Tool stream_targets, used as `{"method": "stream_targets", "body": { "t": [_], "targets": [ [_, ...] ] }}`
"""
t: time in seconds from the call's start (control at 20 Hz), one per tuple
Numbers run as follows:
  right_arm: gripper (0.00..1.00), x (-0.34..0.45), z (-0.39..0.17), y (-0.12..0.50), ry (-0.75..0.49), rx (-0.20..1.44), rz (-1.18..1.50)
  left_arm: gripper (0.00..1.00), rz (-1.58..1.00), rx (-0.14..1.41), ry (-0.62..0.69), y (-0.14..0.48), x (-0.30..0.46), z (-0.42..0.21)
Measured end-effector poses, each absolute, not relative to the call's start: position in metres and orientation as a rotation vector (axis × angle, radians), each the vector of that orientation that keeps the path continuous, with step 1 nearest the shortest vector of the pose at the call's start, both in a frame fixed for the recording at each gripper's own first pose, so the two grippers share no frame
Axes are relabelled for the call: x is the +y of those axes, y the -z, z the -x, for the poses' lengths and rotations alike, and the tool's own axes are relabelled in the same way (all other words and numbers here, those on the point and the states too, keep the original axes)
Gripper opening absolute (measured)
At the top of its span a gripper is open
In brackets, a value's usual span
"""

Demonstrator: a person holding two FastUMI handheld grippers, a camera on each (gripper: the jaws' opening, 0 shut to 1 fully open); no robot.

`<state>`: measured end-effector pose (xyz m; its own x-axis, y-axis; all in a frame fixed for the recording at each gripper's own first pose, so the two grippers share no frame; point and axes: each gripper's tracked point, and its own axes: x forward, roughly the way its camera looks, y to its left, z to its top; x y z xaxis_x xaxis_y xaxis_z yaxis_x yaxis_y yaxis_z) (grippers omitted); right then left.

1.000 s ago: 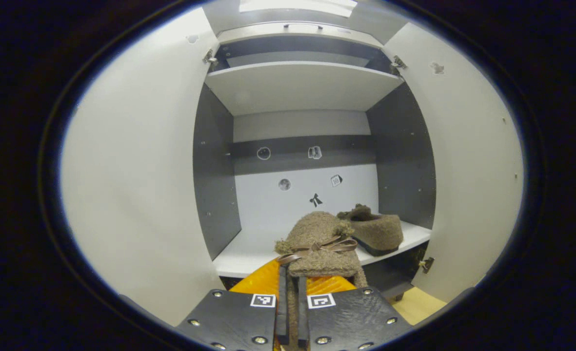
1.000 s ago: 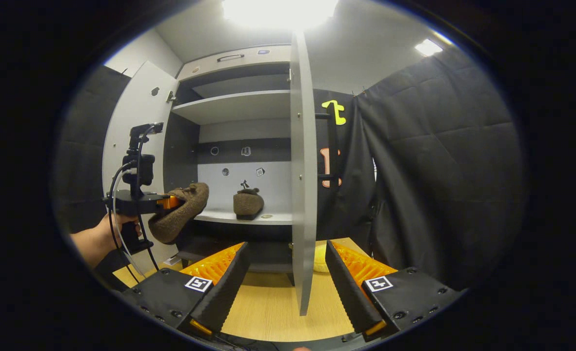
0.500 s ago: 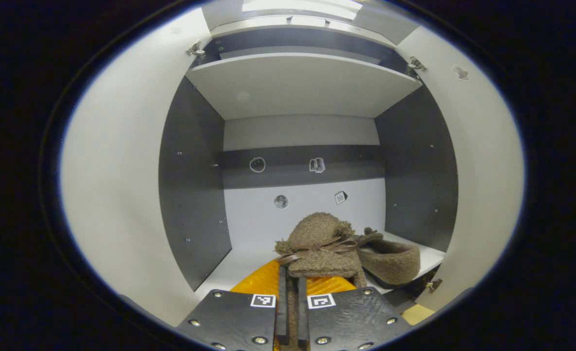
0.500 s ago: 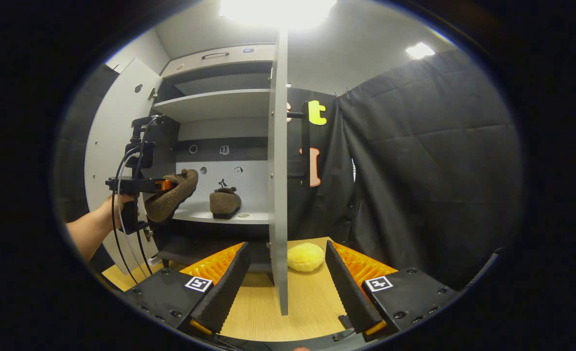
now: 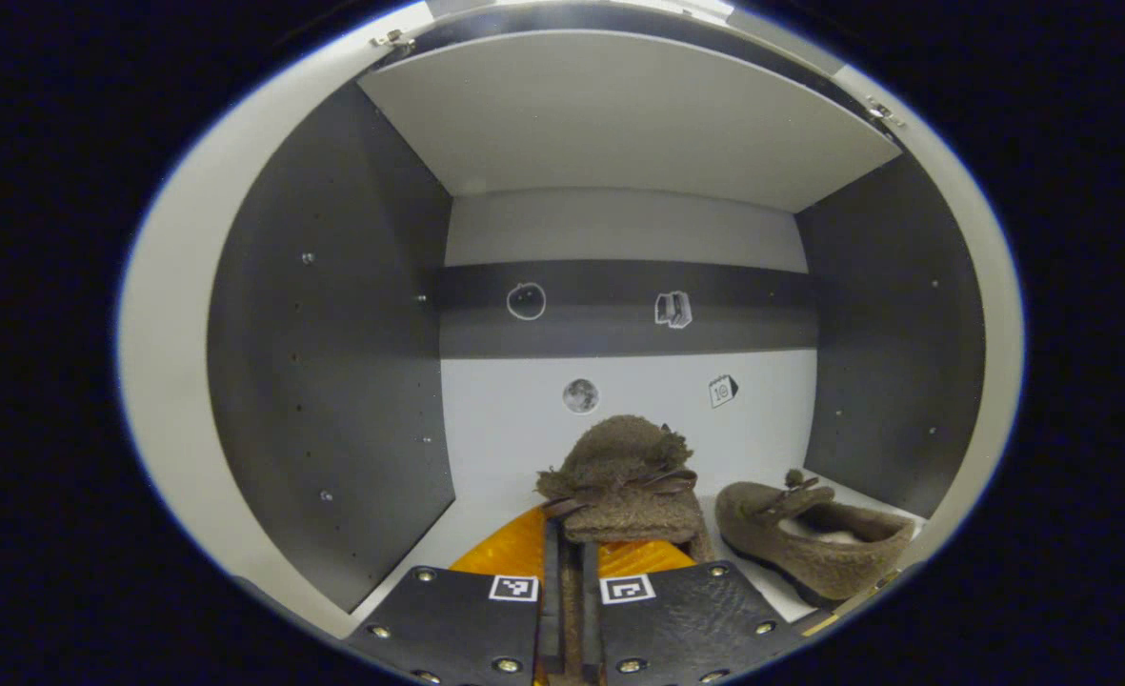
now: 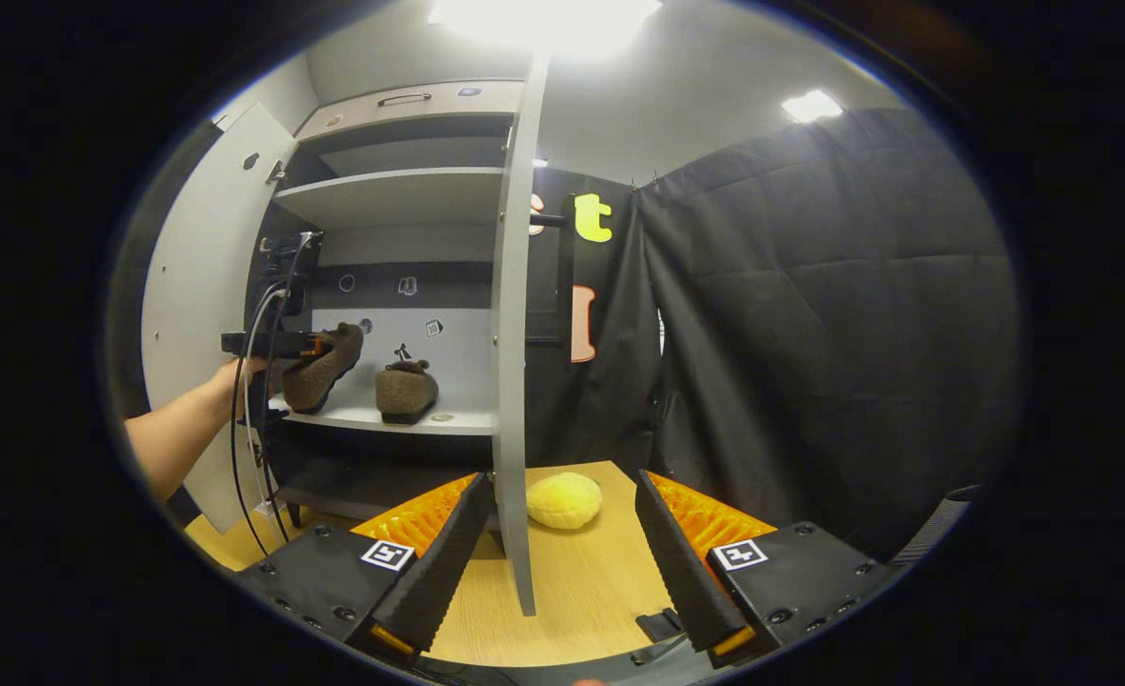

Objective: Grab one shoe with the right hand and put it into the shoe cabinet, grab the other shoe with the left hand and put it into the shoe cabinet; then close the right door with the right hand and the left door with the left hand.

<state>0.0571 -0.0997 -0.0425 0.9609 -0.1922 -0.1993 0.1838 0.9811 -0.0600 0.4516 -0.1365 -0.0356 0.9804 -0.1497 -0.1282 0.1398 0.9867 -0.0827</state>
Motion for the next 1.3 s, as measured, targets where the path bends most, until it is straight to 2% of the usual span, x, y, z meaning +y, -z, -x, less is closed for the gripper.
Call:
{"method": "stream_targets", "body": {
  "t": [0.15,0.2,0.35,0.4,0.6,0.8,0.9,0.95,1.0,1.3],
  "targets": [
    [0.98,-0.102,-0.056,0.043,0.2,0.212,0.052,0.08,0.046,0.17,0.148,0.053,-0.143,-0.467],
    [0.98,-0.102,-0.056,0.043,0.202,0.215,0.053,0.03,0.04,0.184,0.154,0.058,-0.146,-0.471],
    [0.96,-0.103,-0.059,0.046,0.199,0.224,0.046,0.14,0.033,0.214,0.181,0.065,-0.153,-0.471],
    [0.98,-0.103,-0.06,0.047,0.196,0.226,0.045,0.14,0.025,0.219,0.191,0.066,-0.156,-0.472],
    [0.98,-0.103,-0.062,0.048,0.182,0.233,0.041,0.72,-0.058,0.244,0.205,0.062,-0.15,-0.468],
    [0.97,-0.102,-0.068,0.05,0.158,0.234,0.018,0.75,-0.074,0.298,0.233,0.064,-0.15,-0.453],
    [0.98,-0.103,-0.07,0.051,0.15,0.231,0.016,0.87,-0.093,0.326,0.235,0.066,-0.145,-0.451],
    [0.98,-0.105,-0.069,0.05,0.146,0.231,0.013,0.87,-0.102,0.334,0.236,0.067,-0.143,-0.45],
    [0.97,-0.105,-0.067,0.05,0.141,0.229,0.008,0.81,-0.113,0.351,0.244,0.068,-0.142,-0.451],
    [0.98,-0.105,-0.061,0.05,0.117,0.224,0.001,0.81,-0.111,0.506,0.281,0.089,-0.136,-0.479]
  ]
}}
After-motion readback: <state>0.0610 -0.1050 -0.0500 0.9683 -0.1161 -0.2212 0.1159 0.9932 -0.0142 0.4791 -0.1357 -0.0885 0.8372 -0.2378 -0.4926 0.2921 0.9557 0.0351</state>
